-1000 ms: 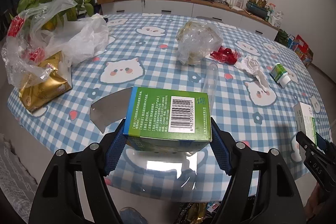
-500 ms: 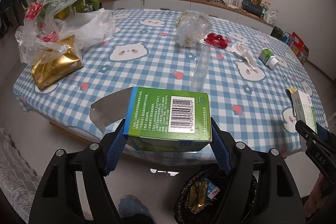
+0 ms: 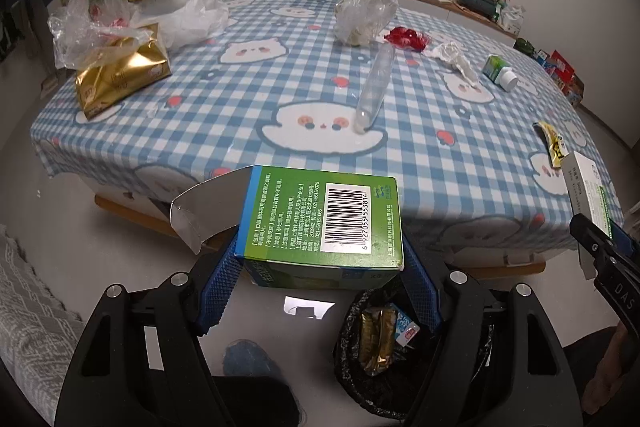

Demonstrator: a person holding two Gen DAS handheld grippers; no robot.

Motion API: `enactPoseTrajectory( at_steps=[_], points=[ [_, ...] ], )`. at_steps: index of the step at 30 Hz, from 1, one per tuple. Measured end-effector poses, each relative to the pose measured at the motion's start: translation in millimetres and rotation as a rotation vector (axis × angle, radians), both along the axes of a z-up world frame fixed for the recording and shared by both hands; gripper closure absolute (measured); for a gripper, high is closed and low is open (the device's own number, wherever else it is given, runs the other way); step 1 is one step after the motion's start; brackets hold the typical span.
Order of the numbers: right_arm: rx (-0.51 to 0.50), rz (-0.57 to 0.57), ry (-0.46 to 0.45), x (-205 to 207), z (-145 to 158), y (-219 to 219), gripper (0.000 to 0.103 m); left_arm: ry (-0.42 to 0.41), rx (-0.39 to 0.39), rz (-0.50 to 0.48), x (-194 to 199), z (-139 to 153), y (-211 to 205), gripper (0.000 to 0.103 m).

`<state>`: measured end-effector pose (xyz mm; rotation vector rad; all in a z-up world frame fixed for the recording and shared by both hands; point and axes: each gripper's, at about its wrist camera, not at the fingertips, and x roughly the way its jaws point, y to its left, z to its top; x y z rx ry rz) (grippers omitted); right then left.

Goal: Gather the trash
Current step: 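Carry the green box and white tablets box over the trash bin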

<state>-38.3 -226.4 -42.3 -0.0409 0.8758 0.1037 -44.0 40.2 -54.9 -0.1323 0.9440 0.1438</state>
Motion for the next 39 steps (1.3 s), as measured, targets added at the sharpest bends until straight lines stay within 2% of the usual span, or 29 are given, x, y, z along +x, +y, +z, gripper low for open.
enactPoseTrajectory(
  at_steps=[7,13,18,34,39],
  points=[
    [-0.009,0.021,0.026,-24,-16,6,0.045,0.016,-0.009,0.018,-22,-21,-1,0.031],
    [-0.011,0.033,0.066,-37,-41,13,0.045,0.061,0.001,0.021,-26,-56,-10,0.031],
    [-0.012,0.04,0.075,-45,-54,19,0.045,0.048,0.003,0.021,-28,-68,-14,0.031],
    [-0.047,0.034,0.193,-33,-133,15,0.045,0.092,0.019,-0.03,-30,-121,-41,0.031],
    [-0.048,0.051,0.208,-29,-146,17,0.045,0.121,0.045,-0.028,-31,-137,-42,0.031]
  ],
)
